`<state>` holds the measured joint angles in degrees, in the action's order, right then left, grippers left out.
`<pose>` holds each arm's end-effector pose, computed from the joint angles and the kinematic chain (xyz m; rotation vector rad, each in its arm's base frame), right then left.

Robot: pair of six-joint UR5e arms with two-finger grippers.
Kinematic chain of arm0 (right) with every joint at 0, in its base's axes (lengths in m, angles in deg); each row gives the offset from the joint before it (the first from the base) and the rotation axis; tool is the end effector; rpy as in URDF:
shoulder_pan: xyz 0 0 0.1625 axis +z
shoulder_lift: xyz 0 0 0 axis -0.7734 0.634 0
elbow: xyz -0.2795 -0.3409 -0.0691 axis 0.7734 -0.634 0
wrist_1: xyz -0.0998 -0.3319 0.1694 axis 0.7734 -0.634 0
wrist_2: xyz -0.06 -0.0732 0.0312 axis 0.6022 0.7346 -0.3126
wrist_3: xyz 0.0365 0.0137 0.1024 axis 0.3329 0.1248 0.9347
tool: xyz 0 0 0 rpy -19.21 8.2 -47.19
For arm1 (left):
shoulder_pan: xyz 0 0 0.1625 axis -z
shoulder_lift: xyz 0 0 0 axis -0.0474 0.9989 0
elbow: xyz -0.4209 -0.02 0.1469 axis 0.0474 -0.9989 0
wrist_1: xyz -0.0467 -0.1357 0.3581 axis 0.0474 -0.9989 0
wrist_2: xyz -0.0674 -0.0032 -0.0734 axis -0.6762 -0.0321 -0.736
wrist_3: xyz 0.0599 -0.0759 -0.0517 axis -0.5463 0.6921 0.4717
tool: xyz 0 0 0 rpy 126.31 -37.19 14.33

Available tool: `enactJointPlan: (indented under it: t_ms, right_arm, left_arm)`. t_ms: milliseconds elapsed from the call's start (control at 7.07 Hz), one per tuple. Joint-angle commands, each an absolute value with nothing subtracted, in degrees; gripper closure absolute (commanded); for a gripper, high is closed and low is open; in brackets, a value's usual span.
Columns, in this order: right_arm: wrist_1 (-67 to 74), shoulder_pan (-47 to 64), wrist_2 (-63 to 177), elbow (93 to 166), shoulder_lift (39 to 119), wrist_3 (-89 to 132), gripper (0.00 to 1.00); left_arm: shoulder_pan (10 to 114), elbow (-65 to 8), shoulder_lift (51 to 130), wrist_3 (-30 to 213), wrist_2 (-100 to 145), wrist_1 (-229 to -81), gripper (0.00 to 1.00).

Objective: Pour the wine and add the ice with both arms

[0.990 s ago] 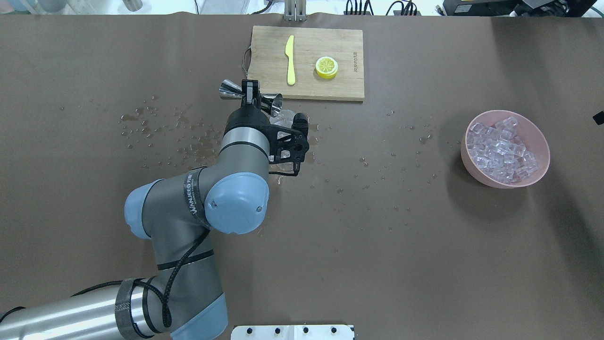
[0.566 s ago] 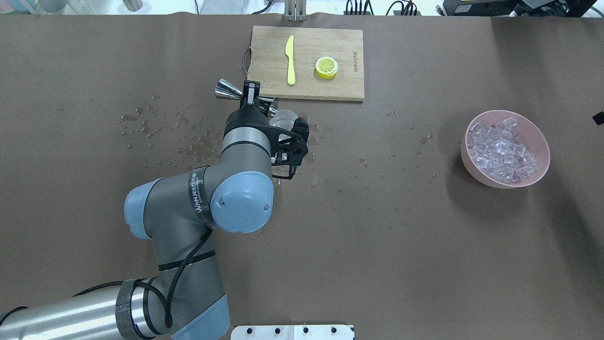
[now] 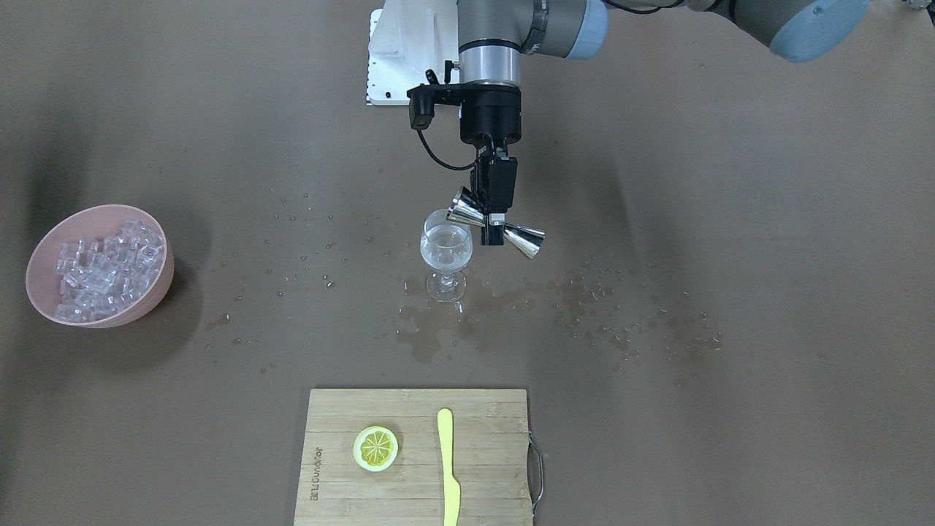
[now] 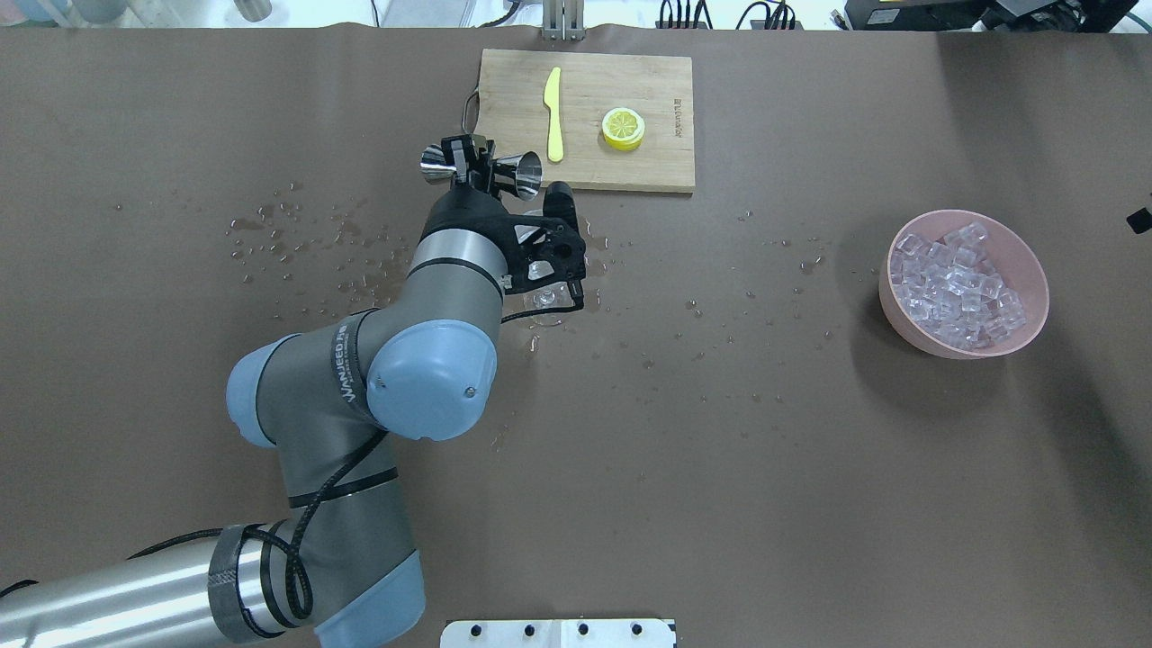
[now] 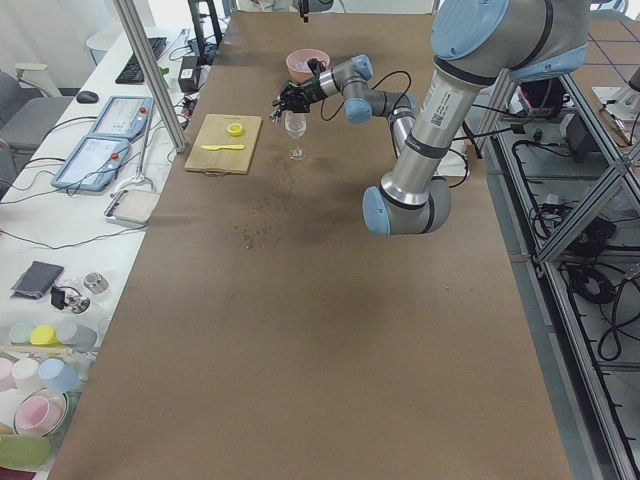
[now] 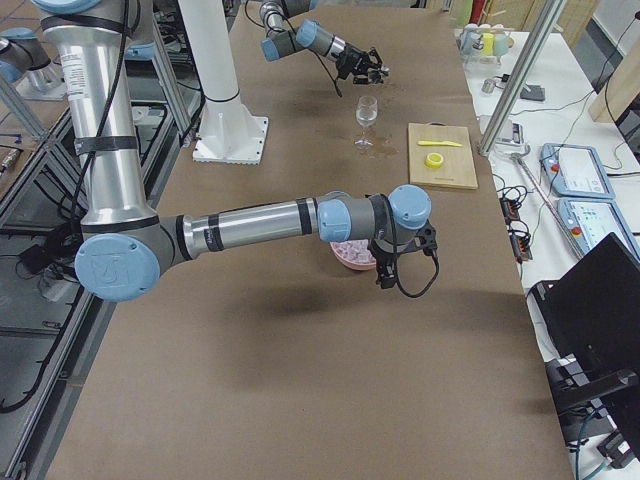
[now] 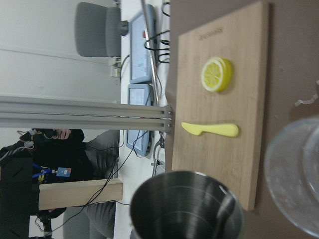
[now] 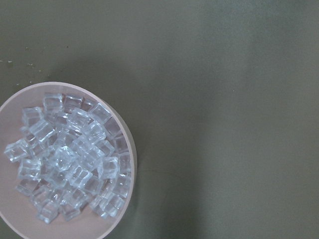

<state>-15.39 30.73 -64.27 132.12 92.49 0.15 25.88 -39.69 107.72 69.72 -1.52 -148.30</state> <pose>-0.0323 -0.5111 0.5860 0.0649 -0.9472 -0.2635 0.4833 -0.4352 0.1824 1.3301 -0.0241 0.6381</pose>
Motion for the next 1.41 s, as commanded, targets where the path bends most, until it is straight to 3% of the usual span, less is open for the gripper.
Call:
enactJointPlan:
  t_ms: [0,424,566,707,848,990,1273]
  right_arm:
    - [-15.4,30.7,-64.2,132.1,91.8,0.1,0.0]
    - [-15.4,30.7,-64.1,132.1,91.4,0.1,0.0]
    - [-15.4,30.7,-64.2,132.2,91.3,2.1,0.0]
    - [-15.3,30.0,-64.2,132.9,91.1,4.5,0.0]
    - [-15.3,29.8,-64.2,132.7,91.0,4.7,0.0]
    - [-15.3,29.2,-63.9,132.2,90.7,4.7,0.0]
    - [-15.3,28.9,-64.0,132.3,90.5,4.7,0.0]
  left_arm:
    - [28.6,-39.9,98.2,81.3,-1.7,-165.9,1.0]
    - [34.6,-38.2,90.8,122.1,-6.3,-166.9,1.0]
    - [39.1,-31.8,90.4,122.8,-12.5,-169.2,1.0]
    - [45.3,-25.0,89.9,123.5,-20.1,-182.4,1.0]
    - [49.5,-13.3,90.0,126.5,-26.7,-195.5,1.0]
    - [52.7,-6.6,90.1,127.4,-31.5,-201.7,1.0]
    - [54.6,-2.9,87.6,127.5,-36.2,-205.6,1.0]
